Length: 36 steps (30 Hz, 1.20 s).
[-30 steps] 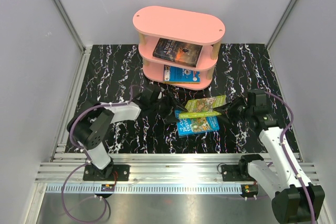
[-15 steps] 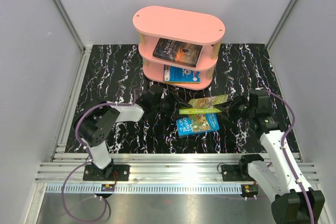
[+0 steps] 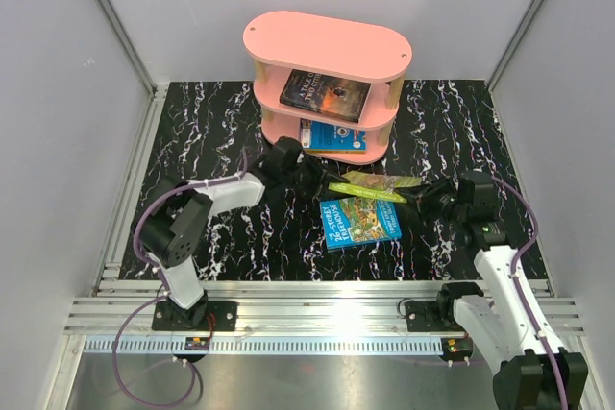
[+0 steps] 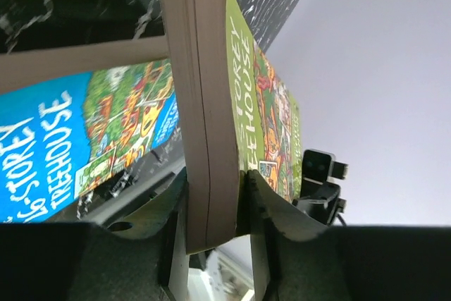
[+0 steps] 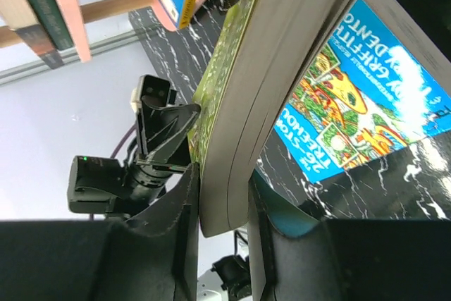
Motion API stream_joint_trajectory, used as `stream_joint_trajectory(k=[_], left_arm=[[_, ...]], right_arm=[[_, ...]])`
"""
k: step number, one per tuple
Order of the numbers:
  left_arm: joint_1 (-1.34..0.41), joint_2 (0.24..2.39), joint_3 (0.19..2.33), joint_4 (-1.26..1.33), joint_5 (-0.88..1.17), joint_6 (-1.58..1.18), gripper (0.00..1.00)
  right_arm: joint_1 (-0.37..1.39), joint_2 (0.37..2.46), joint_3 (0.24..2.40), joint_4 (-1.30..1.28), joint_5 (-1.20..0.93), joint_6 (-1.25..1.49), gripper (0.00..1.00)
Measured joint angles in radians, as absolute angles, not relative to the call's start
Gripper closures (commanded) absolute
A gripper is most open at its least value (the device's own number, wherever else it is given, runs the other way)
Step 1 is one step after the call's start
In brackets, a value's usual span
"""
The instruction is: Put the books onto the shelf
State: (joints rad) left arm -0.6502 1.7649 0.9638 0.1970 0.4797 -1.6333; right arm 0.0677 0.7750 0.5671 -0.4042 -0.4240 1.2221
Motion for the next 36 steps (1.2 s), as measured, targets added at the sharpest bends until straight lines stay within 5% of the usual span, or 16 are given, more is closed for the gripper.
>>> stream_joint_trajectory(k=[1, 2, 3, 9, 23, 36], left_arm=[[-0.648, 1.764, 0.996, 0.157, 0.471, -1.597, 1.00], [-0.646, 1.763, 1.029, 0.117, 0.463, -1.560, 1.00], [-0.644, 1.761, 1.059, 0.080, 0.457, -1.525, 1.00], [-0.659, 1.688, 1.145, -0.028, 0.379, -1.308, 1.00], [-0.643, 1.420, 0.850, 0.041, 0.078, -1.061, 1.00], [-0.449, 1.437, 0.638, 0.453, 0.130, -1.119, 1.00]], right_arm=[[0.065, 0.772, 0.567, -0.398, -0.425, 1.224, 0.81], [0.064, 0.768, 0.567, -0.390, -0.426, 1.225, 0.53], [0.063, 0.764, 0.568, -0.390, -0.429, 1.219, 0.43], [0.099, 0.759, 0.614, -0.502, -0.536, 1.101, 0.20], [0.104, 0.778, 1.082, -0.813, -0.451, 0.765, 0.11], [0.104, 0.756, 1.110, -1.005, -0.355, 0.609, 0.11]])
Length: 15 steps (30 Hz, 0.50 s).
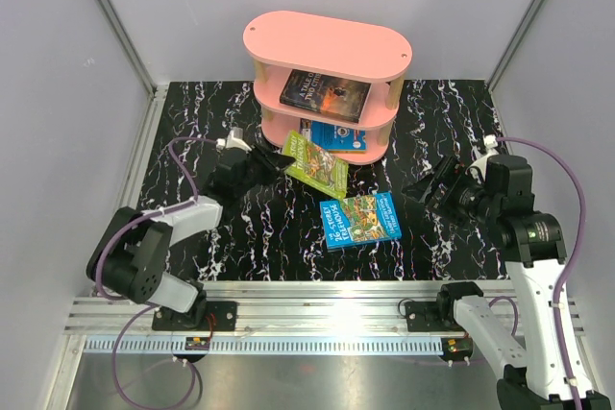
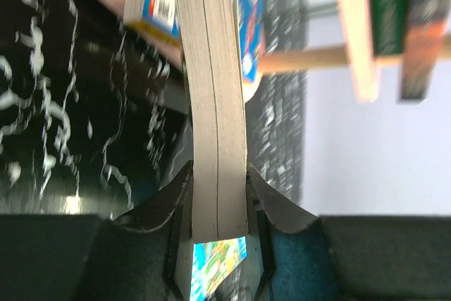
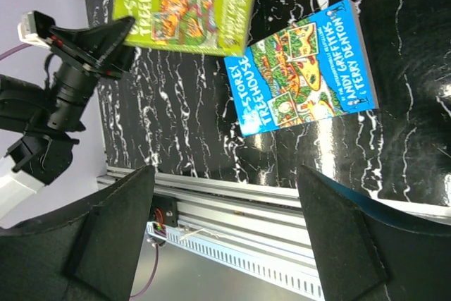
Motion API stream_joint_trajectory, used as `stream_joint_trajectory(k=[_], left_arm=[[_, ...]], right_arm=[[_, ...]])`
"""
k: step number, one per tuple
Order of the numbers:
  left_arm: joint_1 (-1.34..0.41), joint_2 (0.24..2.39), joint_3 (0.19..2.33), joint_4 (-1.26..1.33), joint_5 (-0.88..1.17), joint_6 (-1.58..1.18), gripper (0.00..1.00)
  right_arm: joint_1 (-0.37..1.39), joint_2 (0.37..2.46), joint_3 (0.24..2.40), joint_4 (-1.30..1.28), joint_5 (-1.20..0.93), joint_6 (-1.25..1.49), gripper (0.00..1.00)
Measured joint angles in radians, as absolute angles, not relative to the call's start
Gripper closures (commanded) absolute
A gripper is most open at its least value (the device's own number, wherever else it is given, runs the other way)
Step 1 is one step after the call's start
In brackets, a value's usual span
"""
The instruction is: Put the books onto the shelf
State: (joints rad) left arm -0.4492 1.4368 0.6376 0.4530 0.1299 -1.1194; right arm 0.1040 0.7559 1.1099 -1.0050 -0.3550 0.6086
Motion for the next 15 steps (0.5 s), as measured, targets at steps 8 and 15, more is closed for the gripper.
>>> stream_joint_trajectory(k=[8, 15], left_arm=[[-0.382, 1.623, 0.627, 0.799, 0.268, -1.264, 1.00], [-0.383, 1.692, 0.641, 0.915, 0.319, -1.331, 1.00]], right_arm=[[0.104, 0.774, 1.110, -1.021, -0.330, 0.582, 0.11], [0.104, 0.780, 1.110, -1.024, -0.321, 0.569, 0.11]])
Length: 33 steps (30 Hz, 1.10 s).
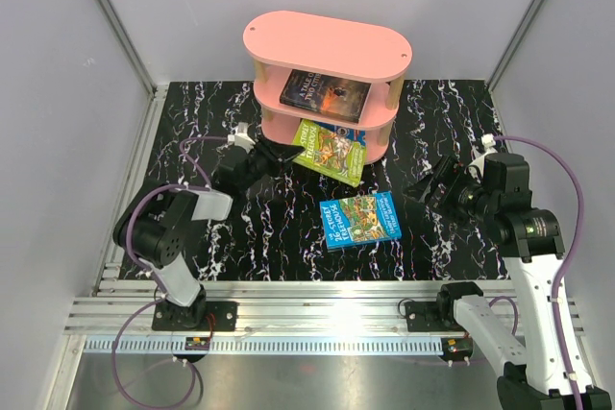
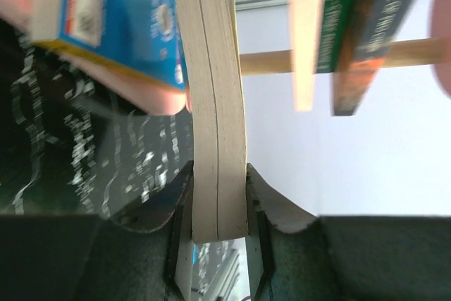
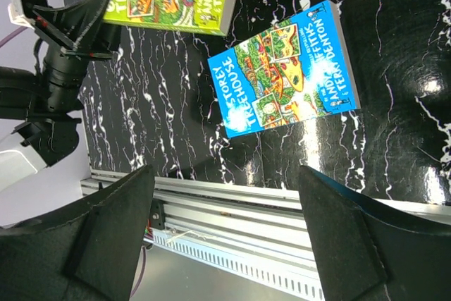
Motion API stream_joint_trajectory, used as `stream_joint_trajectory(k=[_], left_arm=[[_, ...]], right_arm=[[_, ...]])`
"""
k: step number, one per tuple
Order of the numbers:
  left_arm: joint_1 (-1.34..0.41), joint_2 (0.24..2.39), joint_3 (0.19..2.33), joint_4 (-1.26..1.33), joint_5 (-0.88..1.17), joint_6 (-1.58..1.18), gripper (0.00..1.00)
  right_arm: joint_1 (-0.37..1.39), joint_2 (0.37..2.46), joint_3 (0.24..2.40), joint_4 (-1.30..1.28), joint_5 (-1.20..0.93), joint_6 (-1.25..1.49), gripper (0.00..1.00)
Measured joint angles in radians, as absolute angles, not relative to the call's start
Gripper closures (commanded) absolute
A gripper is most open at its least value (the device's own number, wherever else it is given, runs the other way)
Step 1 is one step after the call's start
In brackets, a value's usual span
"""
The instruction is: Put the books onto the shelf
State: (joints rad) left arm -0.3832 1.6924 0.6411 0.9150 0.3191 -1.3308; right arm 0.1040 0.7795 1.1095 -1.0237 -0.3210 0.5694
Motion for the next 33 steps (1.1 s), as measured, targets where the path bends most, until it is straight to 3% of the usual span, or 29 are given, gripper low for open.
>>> stream_joint_trajectory(k=[8, 18, 33], left_arm=[[-0.383, 1.796, 0.703, 1.106, 0.318, -1.417, 1.00], [-0.385, 1.882, 0.753, 1.146, 0.263, -1.403, 1.00], [-0.393, 2.019, 1.006, 0.979, 0.123, -1.299, 1.00]], right_arm=[[0.104, 0.794, 1.110, -1.024, -0.305, 0.549, 0.11], [0.104, 0.818, 1.110, -1.024, -0.298, 0.518, 0.11], [0.105, 0.833, 1.110, -1.023, -0.296, 0.493, 0.11]])
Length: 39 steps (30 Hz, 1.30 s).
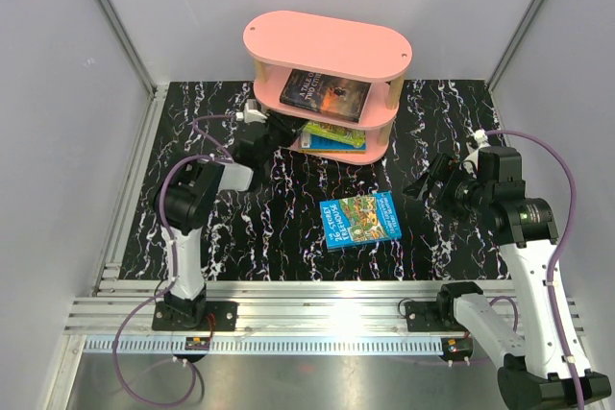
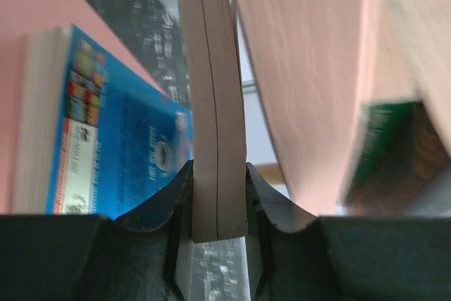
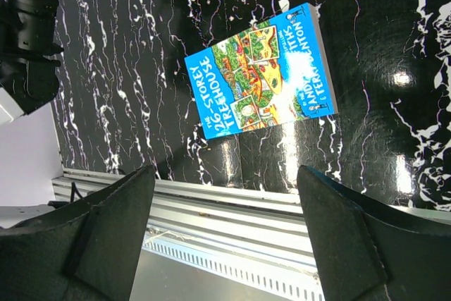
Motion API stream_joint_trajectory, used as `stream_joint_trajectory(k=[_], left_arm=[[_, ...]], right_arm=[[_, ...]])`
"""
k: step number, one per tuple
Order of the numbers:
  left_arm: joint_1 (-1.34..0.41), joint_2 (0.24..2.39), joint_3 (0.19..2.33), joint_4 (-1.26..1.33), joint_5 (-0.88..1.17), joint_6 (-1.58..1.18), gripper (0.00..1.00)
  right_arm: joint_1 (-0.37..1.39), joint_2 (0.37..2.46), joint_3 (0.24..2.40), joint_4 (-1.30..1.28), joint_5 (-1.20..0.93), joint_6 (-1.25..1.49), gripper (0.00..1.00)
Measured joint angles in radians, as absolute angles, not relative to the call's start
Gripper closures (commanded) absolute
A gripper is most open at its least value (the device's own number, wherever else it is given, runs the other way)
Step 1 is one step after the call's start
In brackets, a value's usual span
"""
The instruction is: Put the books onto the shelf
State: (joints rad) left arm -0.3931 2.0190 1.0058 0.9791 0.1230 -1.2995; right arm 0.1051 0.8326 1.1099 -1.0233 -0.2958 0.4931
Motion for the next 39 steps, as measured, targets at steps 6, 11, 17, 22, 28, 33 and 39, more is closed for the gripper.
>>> stream_joint_trajectory(k=[6, 11, 17, 22, 28, 33, 39], left_arm=[[-0.415, 2.029, 1.062, 0.823, 0.099, -1.231, 1.00], [-0.422, 2.029, 1.051, 0.815, 0.097, -1.234, 1.00], [-0.422, 2.024, 1.045, 0.781, 0.090, -1.239, 0.72], [-0.421, 2.022, 1.057, 0.711, 0.089, -1.226, 0.55], [-0.422, 2.022, 1.093, 0.572, 0.082, -1.193, 0.41], [-0.422, 2.014, 1.122, 0.488, 0.074, -1.201, 0.33], [-0.415, 2.009, 1.211, 0.298, 0.064, -1.197, 0.30]], right_arm=[[0.106, 0.833, 1.110, -1.023, -0.286, 0.489, 0.11], [0.109, 0.832, 1.110, -1.022, -0.278, 0.487, 0.11], [0.121, 0.833, 1.110, -1.020, -0.277, 0.485, 0.10], [0.136, 0.833, 1.110, -1.016, -0.272, 0.484, 0.10], [0.150, 0.832, 1.110, -1.016, -0.270, 0.479, 0.10], [0.162, 0.831, 1.110, -1.016, -0.266, 0.473, 0.10], [0.178, 0.828, 1.110, -1.016, -0.251, 0.467, 0.09]])
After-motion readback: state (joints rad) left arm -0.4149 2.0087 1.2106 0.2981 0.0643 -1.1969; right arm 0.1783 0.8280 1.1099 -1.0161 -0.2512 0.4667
